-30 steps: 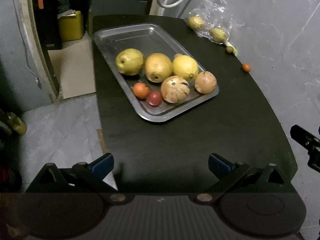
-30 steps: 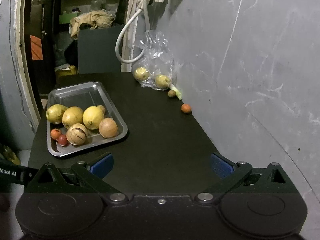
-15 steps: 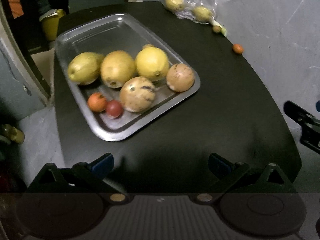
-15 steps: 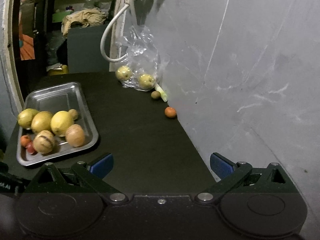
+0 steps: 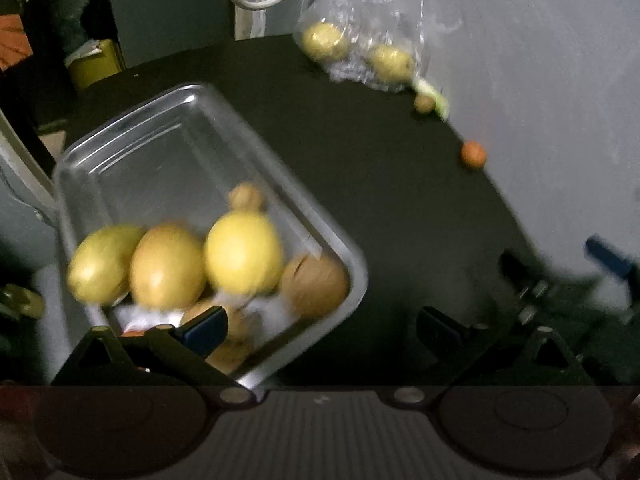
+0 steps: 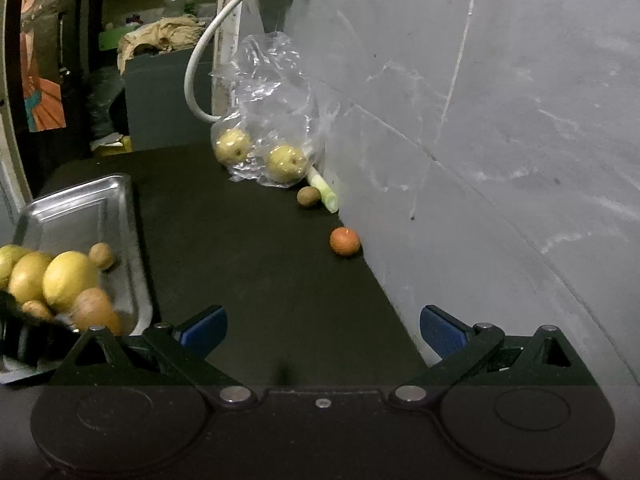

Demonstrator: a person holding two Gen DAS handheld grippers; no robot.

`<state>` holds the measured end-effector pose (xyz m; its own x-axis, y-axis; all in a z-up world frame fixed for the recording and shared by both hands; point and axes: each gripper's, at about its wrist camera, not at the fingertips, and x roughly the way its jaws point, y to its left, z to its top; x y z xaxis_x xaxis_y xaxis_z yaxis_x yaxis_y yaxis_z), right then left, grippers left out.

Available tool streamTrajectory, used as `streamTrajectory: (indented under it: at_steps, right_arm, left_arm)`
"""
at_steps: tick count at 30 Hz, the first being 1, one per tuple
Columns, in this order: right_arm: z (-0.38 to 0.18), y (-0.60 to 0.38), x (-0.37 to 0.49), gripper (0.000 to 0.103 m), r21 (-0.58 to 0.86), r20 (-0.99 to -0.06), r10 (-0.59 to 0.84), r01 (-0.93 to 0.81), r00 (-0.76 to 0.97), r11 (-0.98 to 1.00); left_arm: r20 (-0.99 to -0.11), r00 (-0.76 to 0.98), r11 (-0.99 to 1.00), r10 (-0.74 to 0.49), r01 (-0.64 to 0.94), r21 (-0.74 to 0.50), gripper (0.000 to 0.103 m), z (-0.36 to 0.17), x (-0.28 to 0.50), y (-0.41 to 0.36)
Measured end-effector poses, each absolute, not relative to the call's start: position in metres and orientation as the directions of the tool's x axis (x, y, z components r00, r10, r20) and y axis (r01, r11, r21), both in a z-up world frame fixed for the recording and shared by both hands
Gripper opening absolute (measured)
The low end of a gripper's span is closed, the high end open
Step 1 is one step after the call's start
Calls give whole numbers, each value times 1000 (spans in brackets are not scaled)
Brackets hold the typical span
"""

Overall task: Organize fruits
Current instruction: 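Move both tools back from the tray toward the bag and loose fruits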

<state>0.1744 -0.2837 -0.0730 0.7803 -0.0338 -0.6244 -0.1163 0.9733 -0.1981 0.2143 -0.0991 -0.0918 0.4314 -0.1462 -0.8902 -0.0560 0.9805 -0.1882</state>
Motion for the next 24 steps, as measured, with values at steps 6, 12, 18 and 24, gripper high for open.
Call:
streamTrajectory:
  at_steps: [6, 12, 18, 24]
  right_arm:
    - [-76, -279, 199, 102, -166, -628, -7, -126, 778, 978]
    - [-76, -275, 216, 102, -159, -619, 6, -132, 786, 978]
    - [-81, -278, 236, 102, -120, -615, -10, -81, 789, 989]
    - [-92, -278, 247, 102, -64, -589, -30, -9, 807, 998]
  left_arm:
    - [-867, 481, 984, -133, -38, -172, 102, -79, 261, -118]
    - [-855, 503, 990, -124, 7, -140, 102, -71, 298, -133]
    - [-851, 514, 994, -104, 37, -100, 102, -75, 326, -140]
    - [-815, 574, 997, -77, 35, -69, 102, -88, 353, -142]
